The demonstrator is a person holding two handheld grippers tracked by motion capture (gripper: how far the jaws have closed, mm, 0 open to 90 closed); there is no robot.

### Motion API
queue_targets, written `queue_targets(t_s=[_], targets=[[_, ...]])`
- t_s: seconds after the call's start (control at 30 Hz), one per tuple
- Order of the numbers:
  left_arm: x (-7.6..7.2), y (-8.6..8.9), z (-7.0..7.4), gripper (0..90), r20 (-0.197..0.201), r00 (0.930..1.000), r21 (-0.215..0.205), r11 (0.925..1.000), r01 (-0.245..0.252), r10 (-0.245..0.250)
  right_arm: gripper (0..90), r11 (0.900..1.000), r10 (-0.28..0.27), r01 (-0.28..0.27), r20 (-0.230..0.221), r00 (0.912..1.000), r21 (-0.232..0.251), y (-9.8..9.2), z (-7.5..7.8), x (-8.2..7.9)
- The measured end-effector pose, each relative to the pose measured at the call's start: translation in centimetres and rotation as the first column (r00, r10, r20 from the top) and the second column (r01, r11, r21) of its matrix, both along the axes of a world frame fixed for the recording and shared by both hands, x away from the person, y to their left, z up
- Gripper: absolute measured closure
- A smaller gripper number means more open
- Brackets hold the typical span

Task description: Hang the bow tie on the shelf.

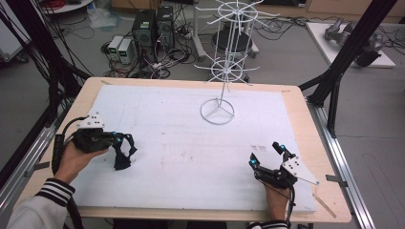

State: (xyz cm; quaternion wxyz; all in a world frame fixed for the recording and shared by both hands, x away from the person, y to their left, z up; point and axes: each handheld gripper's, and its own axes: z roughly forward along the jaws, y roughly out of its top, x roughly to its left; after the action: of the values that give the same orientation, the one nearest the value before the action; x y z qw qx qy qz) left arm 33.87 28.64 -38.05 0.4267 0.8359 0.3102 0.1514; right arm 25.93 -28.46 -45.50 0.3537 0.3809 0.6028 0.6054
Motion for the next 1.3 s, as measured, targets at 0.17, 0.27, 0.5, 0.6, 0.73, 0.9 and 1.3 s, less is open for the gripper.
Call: queue_targets(t_s=[0.17, 0.27, 0.5, 0.6, 0.73, 0.9, 1.3], targets=[[0.0, 0.0, 0.3, 87.7, 0.019, 0.9998, -0.044, 0.9990, -0.007, 0.008, 6.4, 1.000, 0.000, 0.000, -0.005, 1.0000, 0.004, 0.0, 0.0, 0.0], [-0.1, 0.0, 0.5, 87.7, 0.033, 0.9993, -0.074, 0.9971, -0.016, 0.019, 6.4, 1.000, 0.000, 0.000, -0.006, 1.0000, 0.005, 0.0, 0.0, -0.1], [0.0, -0.2, 0.8, 87.8, 0.065, 0.9975, -0.154, 0.9880, -0.016, 0.027, 6.4, 1.000, 0.000, 0.000, -0.001, 1.0000, 0.002, 0.0, 0.0, 0.0], [0.1, -0.3, 0.8, 87.8, 0.074, 0.9970, -0.181, 0.9835, -0.009, 0.023, 6.4, 1.000, -0.001, 0.001, -0.001, 1.0000, 0.002, 0.0, 0.0, 0.0], [0.4, -0.5, 0.8, 87.8, 0.090, 0.9956, -0.211, 0.9774, -0.007, 0.027, 6.4, 1.000, 0.001, -0.001, -0.005, 1.0000, 0.004, 0.1, 0.0, -0.1], [0.8, -0.8, 0.9, 87.8, 0.096, 0.9948, -0.254, 0.9671, -0.008, 0.034, 6.4, 1.000, 0.000, 0.000, -0.005, 1.0000, 0.004, 0.0, 0.0, -0.1], [1.5, -1.9, 1.8, 87.8, 0.123, 0.9909, -0.328, 0.9445, -0.012, 0.055, 6.4, 1.000, -0.001, 0.001, -0.001, 1.0000, 0.002, 0.0, 0.0, 0.0]])
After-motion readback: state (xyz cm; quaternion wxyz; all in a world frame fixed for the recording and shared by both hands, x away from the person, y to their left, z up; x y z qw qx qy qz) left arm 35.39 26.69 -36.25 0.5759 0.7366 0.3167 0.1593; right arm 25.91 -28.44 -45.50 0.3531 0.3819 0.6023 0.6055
